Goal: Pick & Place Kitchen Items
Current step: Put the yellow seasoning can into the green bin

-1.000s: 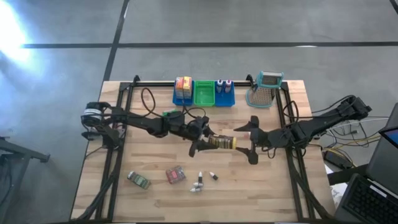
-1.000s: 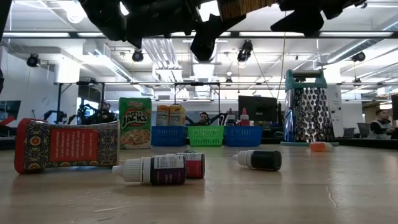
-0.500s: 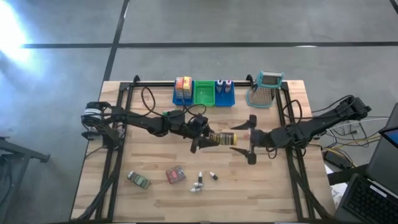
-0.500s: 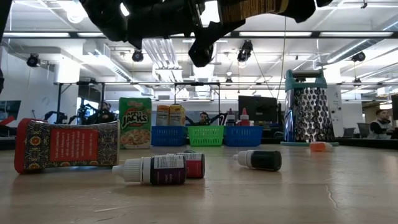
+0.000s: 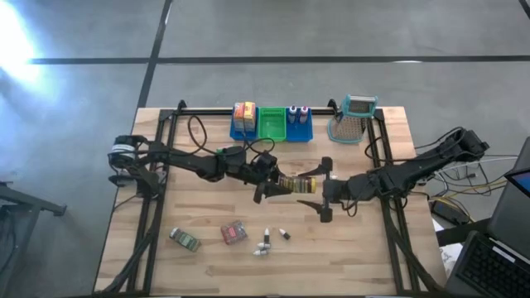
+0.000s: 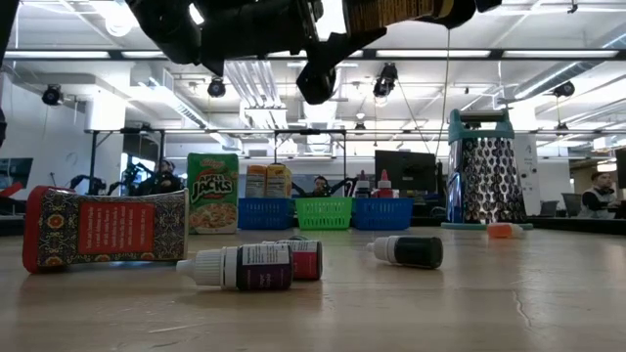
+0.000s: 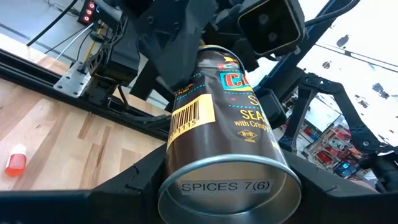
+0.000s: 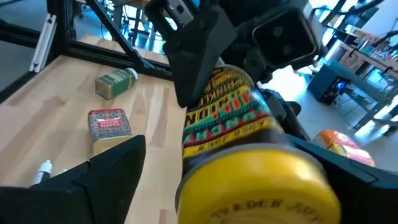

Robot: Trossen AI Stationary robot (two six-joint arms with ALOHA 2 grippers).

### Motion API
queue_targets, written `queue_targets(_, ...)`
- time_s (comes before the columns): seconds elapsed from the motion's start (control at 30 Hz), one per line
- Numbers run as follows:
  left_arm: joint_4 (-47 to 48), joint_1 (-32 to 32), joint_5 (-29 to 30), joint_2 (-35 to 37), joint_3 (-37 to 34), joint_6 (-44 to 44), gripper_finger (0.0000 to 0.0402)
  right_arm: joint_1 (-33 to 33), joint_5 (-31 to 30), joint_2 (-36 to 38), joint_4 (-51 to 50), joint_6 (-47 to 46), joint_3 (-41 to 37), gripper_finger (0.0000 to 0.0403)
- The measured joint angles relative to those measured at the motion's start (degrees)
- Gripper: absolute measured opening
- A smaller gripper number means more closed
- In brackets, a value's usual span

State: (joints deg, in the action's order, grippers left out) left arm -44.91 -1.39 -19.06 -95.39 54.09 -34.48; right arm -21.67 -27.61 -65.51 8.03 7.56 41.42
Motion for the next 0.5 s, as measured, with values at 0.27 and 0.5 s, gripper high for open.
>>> queue_targets(0.27, 0.44, -0.02, -0.16, -0.02, 0.02, -0.24, 0.0223, -0.07, -1.04, 2.26, -1.72, 0.19, 0.55, 0.029)
queue_targets(0.5, -1.38, -0.02, -1.3, 0.04, 0.02, -1.55, 0.0223, -0.04, -1.11, 2.5, -2.75, 1.97, 0.53, 0.0241)
